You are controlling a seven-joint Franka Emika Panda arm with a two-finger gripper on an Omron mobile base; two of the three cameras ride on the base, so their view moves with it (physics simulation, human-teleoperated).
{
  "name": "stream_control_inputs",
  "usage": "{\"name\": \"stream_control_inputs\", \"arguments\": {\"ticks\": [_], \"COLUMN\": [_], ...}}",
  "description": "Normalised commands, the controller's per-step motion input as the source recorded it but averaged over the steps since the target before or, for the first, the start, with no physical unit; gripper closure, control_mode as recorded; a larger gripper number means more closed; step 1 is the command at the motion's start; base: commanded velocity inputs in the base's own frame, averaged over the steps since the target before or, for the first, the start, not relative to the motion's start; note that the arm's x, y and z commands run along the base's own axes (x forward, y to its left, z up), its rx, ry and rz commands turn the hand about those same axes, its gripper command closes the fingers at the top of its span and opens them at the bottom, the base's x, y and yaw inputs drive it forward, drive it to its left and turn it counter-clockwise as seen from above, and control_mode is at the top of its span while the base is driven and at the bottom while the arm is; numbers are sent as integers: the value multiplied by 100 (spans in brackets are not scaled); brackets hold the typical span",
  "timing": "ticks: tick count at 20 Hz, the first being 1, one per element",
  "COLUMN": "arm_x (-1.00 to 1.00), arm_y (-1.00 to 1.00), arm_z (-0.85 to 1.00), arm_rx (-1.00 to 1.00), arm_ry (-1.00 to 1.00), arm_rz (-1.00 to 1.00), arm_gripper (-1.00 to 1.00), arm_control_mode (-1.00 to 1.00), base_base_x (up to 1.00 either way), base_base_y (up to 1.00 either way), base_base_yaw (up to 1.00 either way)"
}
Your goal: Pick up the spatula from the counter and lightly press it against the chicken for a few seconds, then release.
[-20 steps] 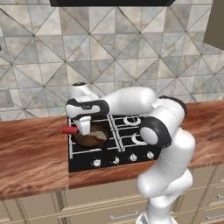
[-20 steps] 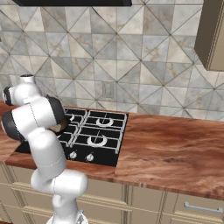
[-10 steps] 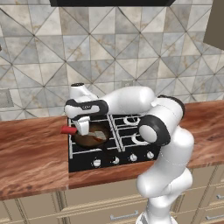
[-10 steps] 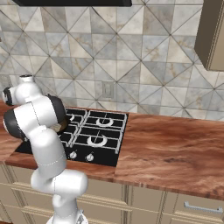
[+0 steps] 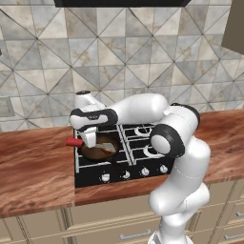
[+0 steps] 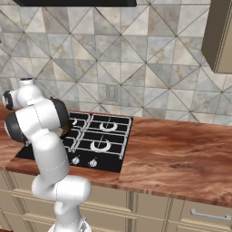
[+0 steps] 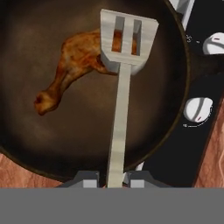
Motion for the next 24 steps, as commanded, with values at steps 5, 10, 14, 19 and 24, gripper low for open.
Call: {"name": "stream_control_inputs", "arguments": {"ticks": [5,10,14,19,24], "arm_x": [0,0,0,-1,-3], "arm_y": [0,0,0,0,0], "arm_z": [-8,0,0,6,24], "arm_rx": [0,0,0,0,-1], "arm_ry": [0,0,-2,-9,-14], "arm_rz": [0,0,0,0,0], "arm_gripper": [100,100,100,100,100], "arm_control_mode": [-100,-100,-100,-100,-100], "base_base_x": [0,0,0,0,0], "base_base_y": [0,0,0,0,0], "base_base_yaw": [0,0,0,0,0]}}
